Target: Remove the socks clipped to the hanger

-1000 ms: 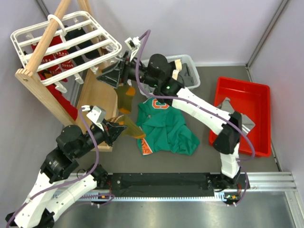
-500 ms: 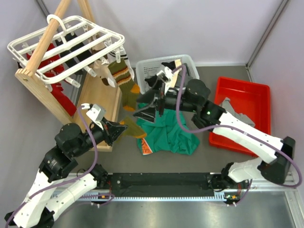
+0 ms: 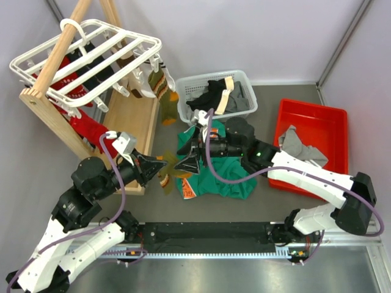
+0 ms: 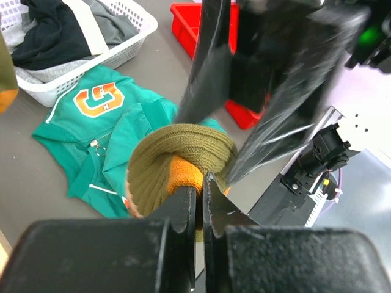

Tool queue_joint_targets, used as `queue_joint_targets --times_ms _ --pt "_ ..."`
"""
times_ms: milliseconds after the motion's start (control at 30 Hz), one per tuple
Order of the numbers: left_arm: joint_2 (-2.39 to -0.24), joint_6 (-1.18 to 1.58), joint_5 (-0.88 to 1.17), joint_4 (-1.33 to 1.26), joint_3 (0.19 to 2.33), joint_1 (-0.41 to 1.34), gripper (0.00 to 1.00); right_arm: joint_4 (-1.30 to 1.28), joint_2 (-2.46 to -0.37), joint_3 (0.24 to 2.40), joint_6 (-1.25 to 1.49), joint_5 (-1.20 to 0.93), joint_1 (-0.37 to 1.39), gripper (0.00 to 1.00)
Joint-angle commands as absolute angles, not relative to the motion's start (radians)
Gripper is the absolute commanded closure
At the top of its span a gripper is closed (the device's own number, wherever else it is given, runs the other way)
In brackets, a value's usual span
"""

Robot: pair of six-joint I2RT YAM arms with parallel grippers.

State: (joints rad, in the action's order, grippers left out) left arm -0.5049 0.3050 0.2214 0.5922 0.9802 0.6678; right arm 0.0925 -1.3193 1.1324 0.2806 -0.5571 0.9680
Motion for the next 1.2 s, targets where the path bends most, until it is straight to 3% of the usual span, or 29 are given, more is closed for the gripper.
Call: queue_joint_targets --times_ms 0,67,100,200,233,267,333,367,467,633,767,1167 --pt "-0.526 0.310 0.226 0.517 1.000 0.669 1.00 0.117 -1.353 1.172 0.313 -0.571 0.992 0.57" --pt "-0.529 0.305 0.218 0.517 0.999 0.669 1.00 0.121 -1.348 1.164 0.336 -0.529 0.992 0.77" --pt "-0.529 0.304 0.215 0.515 0.996 0.669 1.00 0.132 -1.336 1.157 0.356 -0.468 0.992 0.98" --pt "-0.526 0.301 0.207 0.511 0.985 0.669 0.74 0.124 -1.313 1.126 0.371 -0.340 0.991 1.00" --pt "-0.523 0.295 0.204 0.506 0.980 0.669 0.48 0.100 -1.301 1.124 0.370 -0.312 0.989 1.00" --pt "-0.520 0.291 0.201 0.502 0.976 0.669 0.38 0.075 -1.295 1.127 0.370 -0.281 0.985 1.00" --pt "-0.508 0.275 0.192 0.488 0.957 0.669 0.27 -0.062 -1.279 1.164 0.411 -0.169 0.962 1.00" --pt "-0.500 0.270 0.187 0.485 0.953 0.669 0.16 -0.121 -1.272 1.186 0.438 -0.134 0.945 1.00" --pt "-0.477 0.256 0.164 0.477 0.934 0.669 0.03 -0.280 -1.195 1.218 0.488 0.053 0.911 1.00" --pt "-0.457 0.244 0.140 0.456 0.894 0.669 0.01 -0.495 -1.071 1.253 0.477 0.305 0.838 1.00" --pt "-0.453 0.226 0.109 0.427 0.865 0.669 0.01 -0.687 -1.013 1.301 0.430 0.466 0.668 1.00" --pt "-0.483 0.173 0.078 0.362 0.793 0.669 0.01 -0.701 -0.988 1.302 0.321 0.445 0.131 1.00"
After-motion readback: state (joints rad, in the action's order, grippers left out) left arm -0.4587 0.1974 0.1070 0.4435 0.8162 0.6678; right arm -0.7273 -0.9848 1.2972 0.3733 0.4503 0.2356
